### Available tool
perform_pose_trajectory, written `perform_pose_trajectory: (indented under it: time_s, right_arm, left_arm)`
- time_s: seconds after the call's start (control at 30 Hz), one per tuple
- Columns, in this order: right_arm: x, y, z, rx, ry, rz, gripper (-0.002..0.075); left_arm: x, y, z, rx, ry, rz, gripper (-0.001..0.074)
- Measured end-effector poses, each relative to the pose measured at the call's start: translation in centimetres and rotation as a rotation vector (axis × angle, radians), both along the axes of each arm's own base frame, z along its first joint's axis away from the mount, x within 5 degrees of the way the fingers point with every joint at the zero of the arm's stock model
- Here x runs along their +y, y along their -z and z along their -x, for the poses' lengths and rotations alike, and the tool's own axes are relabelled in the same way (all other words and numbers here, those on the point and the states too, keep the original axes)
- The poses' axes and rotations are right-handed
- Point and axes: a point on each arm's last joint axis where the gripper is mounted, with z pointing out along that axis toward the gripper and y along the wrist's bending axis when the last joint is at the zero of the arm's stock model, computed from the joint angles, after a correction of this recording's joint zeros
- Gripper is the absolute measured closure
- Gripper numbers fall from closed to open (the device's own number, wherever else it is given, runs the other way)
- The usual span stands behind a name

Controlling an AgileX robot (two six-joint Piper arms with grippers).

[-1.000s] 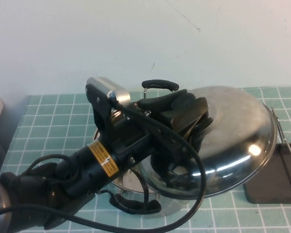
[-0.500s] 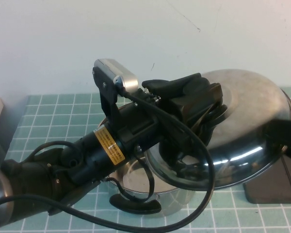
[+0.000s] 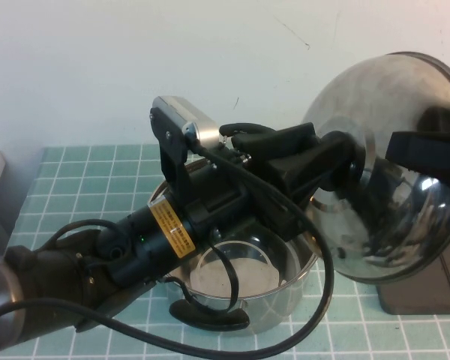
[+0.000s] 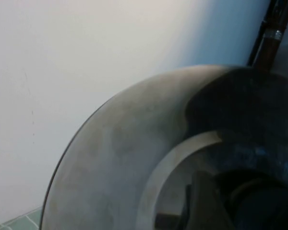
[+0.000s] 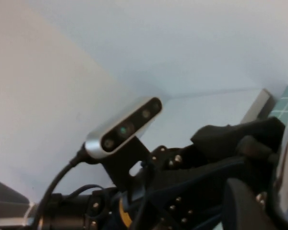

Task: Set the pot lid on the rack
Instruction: Hand over the pot lid, then place the pot lid on the pot rack

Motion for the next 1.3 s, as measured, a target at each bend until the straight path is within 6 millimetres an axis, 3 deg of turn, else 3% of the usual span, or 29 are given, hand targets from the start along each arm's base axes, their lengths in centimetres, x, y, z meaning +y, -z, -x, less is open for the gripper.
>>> perform_pose_trajectory:
  time_s: [0.17,0.37,0.47,0.6,0.7,0.93,1.3]
  right_arm:
    - [0.0,0.3,0.0,-0.08,-0.001,0.073,0.0613]
    - [-0.4,-1.4,1.5,-0.267,0.056,0.158,0.0613]
    - [-0.8,-2.8,2.8,-0.37,0.101,0.309,0.0613]
    - [-1.9,-3.9,4.3,-0.409,0.169,0.558,0.0613]
    - [-2.7,-3.5,4.5,-0.373,0.206,0.691,0.0613]
    - [-3.8,-0.9,1.6,-0.259,0.236,0.855,0.0613]
    - [-4.2,3.7,-3.3,-0.096,0.232,0.907,0.0601]
  left_arm:
    - [0.1,-0.2,-0.1,-0.008,-0.008,0.03,0.0218]
    - [0.8,-0.2,-0.6,-0.053,-0.037,0.002,0.0193]
    - [2.3,-0.1,-1.5,-0.065,-0.059,-0.025,0.0287]
    - [5.2,-0.2,-2.9,-0.025,-0.1,-0.068,0.0587]
    - [7.5,-0.2,-3.7,0.019,-0.128,-0.1,0.069]
    - [10.5,-0.1,-3.9,0.137,-0.106,-0.13,0.0731]
    - [10.0,1.0,-2.6,0.108,0.045,-0.295,0.0734]
